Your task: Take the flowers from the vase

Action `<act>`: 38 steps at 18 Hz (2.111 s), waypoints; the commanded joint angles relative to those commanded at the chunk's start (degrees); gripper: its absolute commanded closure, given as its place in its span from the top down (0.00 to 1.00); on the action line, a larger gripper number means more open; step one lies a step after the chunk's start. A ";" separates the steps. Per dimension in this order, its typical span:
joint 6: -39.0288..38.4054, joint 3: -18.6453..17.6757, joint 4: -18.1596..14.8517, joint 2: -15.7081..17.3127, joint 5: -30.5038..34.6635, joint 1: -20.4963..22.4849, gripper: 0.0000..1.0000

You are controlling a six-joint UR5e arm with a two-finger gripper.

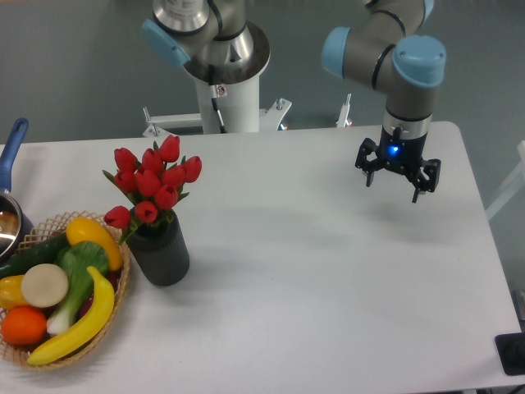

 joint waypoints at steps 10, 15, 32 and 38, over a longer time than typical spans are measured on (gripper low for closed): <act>-6.83 -3.51 0.18 5.35 -8.52 -1.31 1.00; -10.81 -6.59 0.26 8.96 -18.85 -6.49 1.00; -3.08 -15.03 0.35 11.25 -53.35 -17.31 1.00; -3.25 -13.98 0.44 9.85 -58.54 -20.12 1.00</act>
